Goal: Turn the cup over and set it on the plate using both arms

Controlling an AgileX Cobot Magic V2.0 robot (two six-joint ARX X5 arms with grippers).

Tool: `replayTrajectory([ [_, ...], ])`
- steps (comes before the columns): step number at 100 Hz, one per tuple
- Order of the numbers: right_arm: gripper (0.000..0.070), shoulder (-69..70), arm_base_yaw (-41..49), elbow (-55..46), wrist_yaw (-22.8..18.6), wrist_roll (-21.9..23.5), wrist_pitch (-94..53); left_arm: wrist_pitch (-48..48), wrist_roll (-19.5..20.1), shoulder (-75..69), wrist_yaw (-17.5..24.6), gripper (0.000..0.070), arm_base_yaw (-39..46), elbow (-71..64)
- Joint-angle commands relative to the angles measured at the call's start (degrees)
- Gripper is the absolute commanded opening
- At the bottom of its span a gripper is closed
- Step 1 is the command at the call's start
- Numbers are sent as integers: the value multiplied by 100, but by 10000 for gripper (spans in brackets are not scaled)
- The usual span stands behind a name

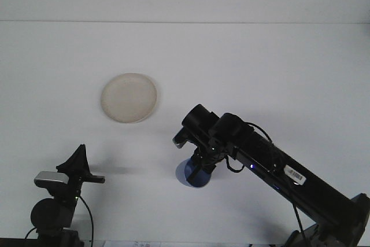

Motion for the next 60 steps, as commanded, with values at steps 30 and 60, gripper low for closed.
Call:
replayTrajectory([
  [30,0,374,-35,107,168,-116,-173,59,-48,-2,13,12,-2,-109],
  [60,0,531,-109,-39,190,-219,-170,57,-48,-2,13,12,-2,-109],
])
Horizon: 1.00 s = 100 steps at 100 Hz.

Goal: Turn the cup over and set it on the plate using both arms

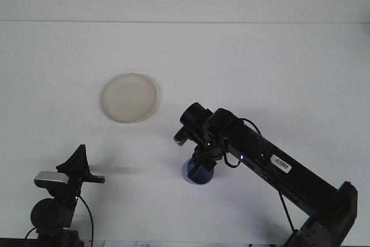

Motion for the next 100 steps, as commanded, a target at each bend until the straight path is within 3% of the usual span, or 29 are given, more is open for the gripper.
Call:
replayTrajectory([
  [1,0,138,33,57,20,-114,-168,57,-48,-2,13,12,-2,-109],
  [59,1,227,-79,-315,-37,-264,-168,57,-48,-2,13,12,-2,-109],
  [66,61,227,-77,-315,-50,-262,-168,57,-48,-2,13,12,-2,-109],
  [80,289,227,-81,-315,-46,-249,-168,57,-48,-2,13,12,-2,-109],
  [100,364,227,-81,-293,-46,-249,-168,57,-48,-2,13,12,-2,-109],
])
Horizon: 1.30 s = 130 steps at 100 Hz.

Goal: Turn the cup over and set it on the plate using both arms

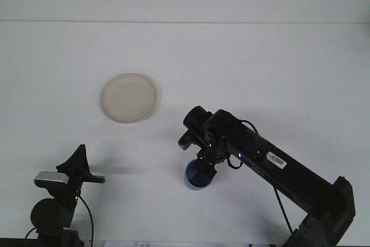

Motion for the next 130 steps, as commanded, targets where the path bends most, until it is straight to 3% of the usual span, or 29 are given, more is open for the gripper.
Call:
replayTrajectory([
  [1,371,140,59,94,2,-28,-166,57,-48,-2,13,12,-2,-109],
  [10,431,133,59,144,0,-26,-166,59,-48,-2,13,12,-2,-109],
  [63,432,-199,-275,1460,-85,-214,-166,57,-48,-2,13,12,-2,-109],
  [102,432,-1591,-2474,1239,-90,-260,221,57,-48,-2,13,12,-2,-109],
  [130,432,-3786,-4074,-557,111,339,2031,59,-48,-2,13,13,-2,-109],
])
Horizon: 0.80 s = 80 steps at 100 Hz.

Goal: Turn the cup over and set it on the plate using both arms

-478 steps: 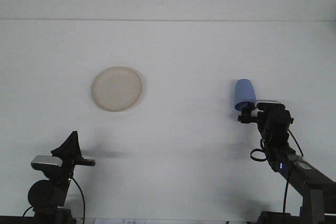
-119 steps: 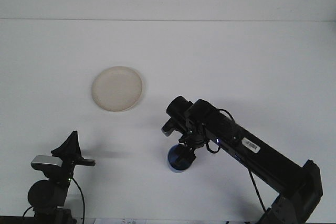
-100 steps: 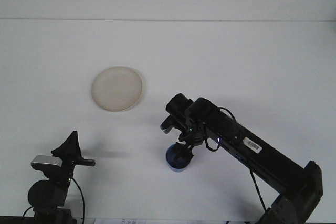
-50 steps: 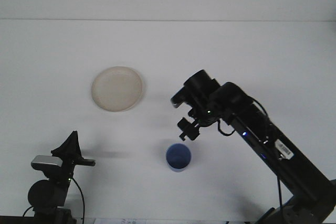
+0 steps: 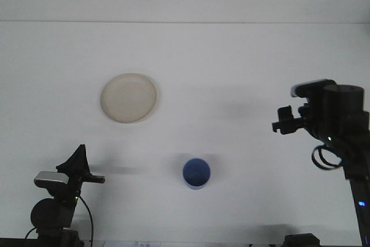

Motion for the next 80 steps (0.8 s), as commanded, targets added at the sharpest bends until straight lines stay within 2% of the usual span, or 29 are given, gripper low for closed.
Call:
replayTrajectory([
  [1,432,-490,-184,-446,109,278,437,57,-48,-2,13,12,-2,-109],
  [10,432,-1287,-363,-1239,339,374,957,57,-48,-2,13,12,-2,-109],
  [37,429,-3303,-385,-3298,334,560,1882,57,-48,-2,13,12,-2,-109],
  [42,409,-3565,-385,-3563,334,562,1987,59,-55,-2,13,12,-2,-109],
  [48,327,-3814,-385,-3792,334,562,2046,57,-57,-2,13,12,-2,-109],
  [57,83,-4026,-385,-3958,308,560,2068,59,-57,-2,13,12,-2,-109],
  [61,0,-4054,-385,-3967,289,557,2063,61,-57,-2,13,12,-2,-109],
  [72,0,-4048,-385,-3967,289,560,2122,81,-66,-2,13,12,-2,-109],
  [80,0,-4033,-385,-3967,291,560,2129,199,-260,-2,13,13,-2,-48],
])
